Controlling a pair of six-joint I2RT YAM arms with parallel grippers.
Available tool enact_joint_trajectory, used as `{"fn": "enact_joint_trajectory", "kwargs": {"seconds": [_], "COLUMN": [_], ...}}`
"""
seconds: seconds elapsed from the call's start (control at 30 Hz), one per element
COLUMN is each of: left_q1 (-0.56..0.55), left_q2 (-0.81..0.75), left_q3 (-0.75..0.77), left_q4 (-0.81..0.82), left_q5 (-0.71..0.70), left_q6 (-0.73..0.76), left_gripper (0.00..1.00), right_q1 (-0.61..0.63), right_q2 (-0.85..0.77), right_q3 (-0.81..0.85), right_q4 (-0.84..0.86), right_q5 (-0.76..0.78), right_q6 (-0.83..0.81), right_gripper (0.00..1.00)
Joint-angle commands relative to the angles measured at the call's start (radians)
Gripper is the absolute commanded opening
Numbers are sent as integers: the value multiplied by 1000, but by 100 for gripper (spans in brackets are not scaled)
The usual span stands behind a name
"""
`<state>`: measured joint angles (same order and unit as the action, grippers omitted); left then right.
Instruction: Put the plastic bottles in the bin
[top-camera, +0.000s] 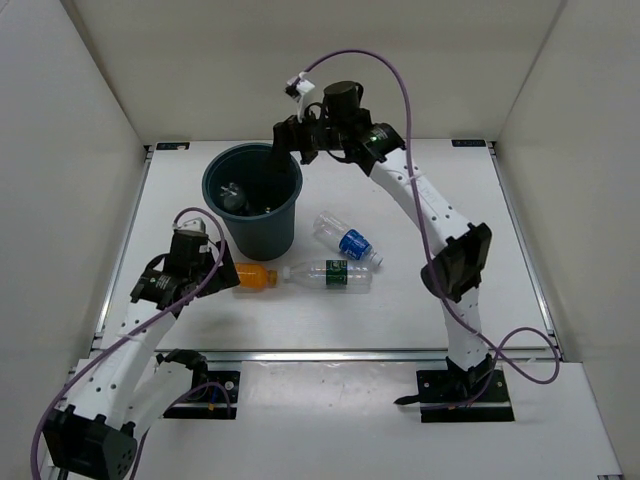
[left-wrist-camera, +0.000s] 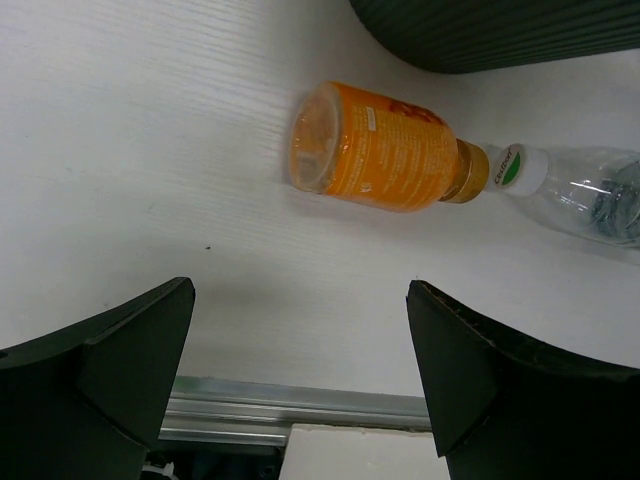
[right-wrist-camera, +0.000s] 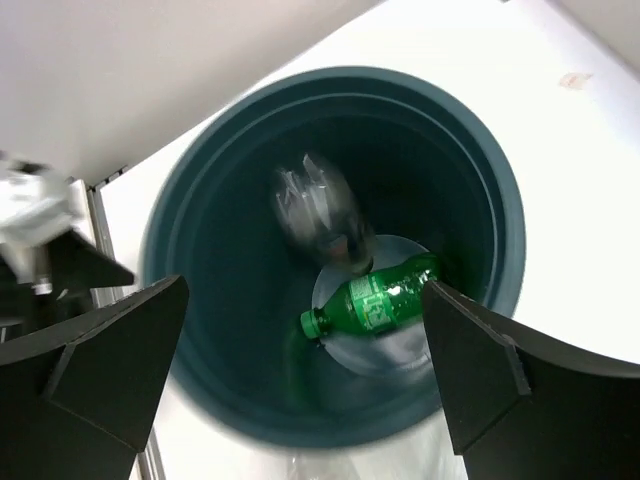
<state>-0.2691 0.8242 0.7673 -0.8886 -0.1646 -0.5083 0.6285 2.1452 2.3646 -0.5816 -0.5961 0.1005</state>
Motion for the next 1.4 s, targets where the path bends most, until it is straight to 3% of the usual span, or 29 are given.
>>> {"fn": "enact_joint_trajectory", "kwargs": {"seconds": [0.0,0.17,0.37,0.5,0.73,1.07,1.37], "left_q1": [10,56,10,44,-13,-73,-84], "left_q2": [18,46,121,119,142,332,378], "left_q3": [-19,-75,-117,-151,-186,-111,-197], "left_q4": [94,189,240,293,332,353,418], "left_q5": [66,129,25,24,-65,-154,-145], "left_q6": [39,11,-223,-358,-510,-512,-549], "left_gripper": [99,98,99,99,99,98,99], "right_q1": [0,2,-62,-133,-265,-389,-477], "right_q2": [-174,-355,-634,-780,-941,-1090,-1139], "right_q3": [-39,-256,-655,-795,-956,-1134,-1160], "right_q4": [42,-6,129,167,181,203,161], "right_q5": [27,160,262,309,355,374,377], "right_q6": [-36,-88,-22,13,59,79,70], "right_gripper": [99,100,99,99,99,99,99]}}
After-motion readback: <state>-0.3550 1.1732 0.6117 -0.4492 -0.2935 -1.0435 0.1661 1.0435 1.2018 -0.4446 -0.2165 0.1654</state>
